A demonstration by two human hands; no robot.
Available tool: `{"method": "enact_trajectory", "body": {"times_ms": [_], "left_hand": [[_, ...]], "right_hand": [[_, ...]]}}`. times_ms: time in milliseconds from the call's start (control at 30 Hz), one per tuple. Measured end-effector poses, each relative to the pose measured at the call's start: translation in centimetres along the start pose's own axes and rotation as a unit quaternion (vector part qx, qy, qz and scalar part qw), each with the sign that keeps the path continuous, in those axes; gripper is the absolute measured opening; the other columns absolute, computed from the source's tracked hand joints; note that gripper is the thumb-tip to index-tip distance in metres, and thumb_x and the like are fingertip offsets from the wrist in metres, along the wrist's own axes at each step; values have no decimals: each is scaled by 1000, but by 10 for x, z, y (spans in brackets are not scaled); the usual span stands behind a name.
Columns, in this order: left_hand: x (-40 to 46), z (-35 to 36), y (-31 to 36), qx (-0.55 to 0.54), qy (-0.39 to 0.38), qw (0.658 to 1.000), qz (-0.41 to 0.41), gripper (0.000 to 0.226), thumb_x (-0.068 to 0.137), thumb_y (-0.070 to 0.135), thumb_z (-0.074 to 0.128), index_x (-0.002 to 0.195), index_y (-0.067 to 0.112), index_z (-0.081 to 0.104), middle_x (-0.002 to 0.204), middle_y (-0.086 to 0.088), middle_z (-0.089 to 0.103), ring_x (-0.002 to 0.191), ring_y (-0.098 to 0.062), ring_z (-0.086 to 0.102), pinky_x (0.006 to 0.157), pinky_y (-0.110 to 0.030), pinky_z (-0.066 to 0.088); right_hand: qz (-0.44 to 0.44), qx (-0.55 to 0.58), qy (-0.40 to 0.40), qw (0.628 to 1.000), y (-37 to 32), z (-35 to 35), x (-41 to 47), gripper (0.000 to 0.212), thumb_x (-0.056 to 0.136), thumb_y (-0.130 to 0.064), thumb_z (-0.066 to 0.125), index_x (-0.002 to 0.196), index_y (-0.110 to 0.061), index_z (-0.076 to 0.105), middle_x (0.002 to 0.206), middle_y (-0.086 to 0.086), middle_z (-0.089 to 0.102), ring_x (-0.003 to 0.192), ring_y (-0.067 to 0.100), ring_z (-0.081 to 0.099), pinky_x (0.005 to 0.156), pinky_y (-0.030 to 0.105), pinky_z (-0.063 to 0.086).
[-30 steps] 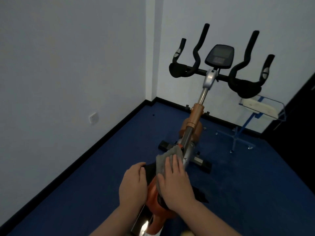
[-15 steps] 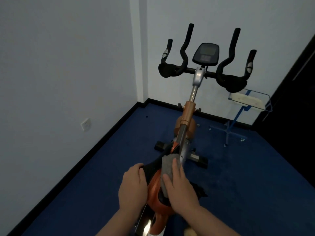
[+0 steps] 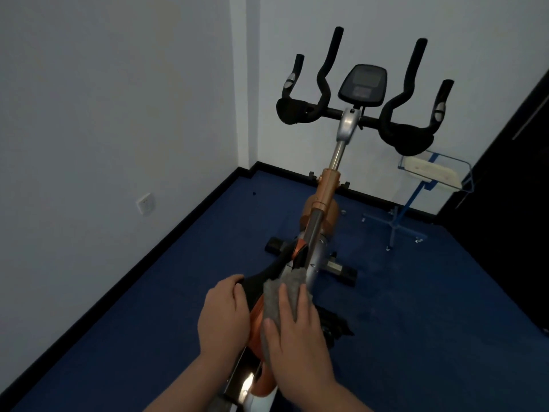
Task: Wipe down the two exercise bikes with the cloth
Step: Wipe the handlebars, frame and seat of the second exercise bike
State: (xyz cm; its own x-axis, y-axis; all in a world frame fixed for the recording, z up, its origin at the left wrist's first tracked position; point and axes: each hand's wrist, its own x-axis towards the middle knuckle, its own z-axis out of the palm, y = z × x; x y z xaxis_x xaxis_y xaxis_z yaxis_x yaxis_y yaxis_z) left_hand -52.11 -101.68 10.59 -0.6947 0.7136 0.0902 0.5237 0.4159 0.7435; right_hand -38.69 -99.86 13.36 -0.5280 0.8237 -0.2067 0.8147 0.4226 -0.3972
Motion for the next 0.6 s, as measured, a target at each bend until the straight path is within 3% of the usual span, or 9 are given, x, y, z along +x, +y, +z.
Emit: {"method": "enact_trajectory", "body": {"times_ms": [133, 333, 467, 600], "left_hand": [[0, -1, -2, -5, -3, 1000, -10, 34, 99, 29, 33, 121, 29, 58, 115, 16, 59, 100, 2, 46, 76, -21, 35], [0, -2, 3, -4, 3, 1000, -6, 34, 100, 24, 35, 125, 24, 59, 121, 10, 59, 108, -3, 48, 83, -21, 36], [-4, 0, 0, -4, 1, 1000, -7, 34, 100, 26, 34, 124, 25, 58, 119, 11, 60, 108, -4, 50, 83, -23, 39], [-2, 0, 0, -6, 8, 1000, -9, 34, 99, 28, 33, 120, 28, 59, 113, 13, 60, 101, -1, 49, 78, -23, 39]], "right_hand": [[-38, -66, -26, 997, 4, 7, -4, 69, 98, -58, 17, 131, -37, -40, 143, 3, -45, 143, 30, -27, 120, 46, -3], [-19, -39, 1, 999, -4, -12, 38, 66, 101, -52, 16, 154, -22, -10, 159, 9, -22, 148, 29, -8, 120, 45, 14], [-26, -40, 8, 999, 4, 1, 21, 65, 100, -53, 16, 153, -26, -10, 159, 7, -21, 148, 28, -7, 119, 43, 20], [-58, -52, -7, 997, 7, 11, -3, 69, 85, -61, -3, 146, -37, -25, 157, 2, -30, 146, 27, -19, 121, 45, 10]]}}
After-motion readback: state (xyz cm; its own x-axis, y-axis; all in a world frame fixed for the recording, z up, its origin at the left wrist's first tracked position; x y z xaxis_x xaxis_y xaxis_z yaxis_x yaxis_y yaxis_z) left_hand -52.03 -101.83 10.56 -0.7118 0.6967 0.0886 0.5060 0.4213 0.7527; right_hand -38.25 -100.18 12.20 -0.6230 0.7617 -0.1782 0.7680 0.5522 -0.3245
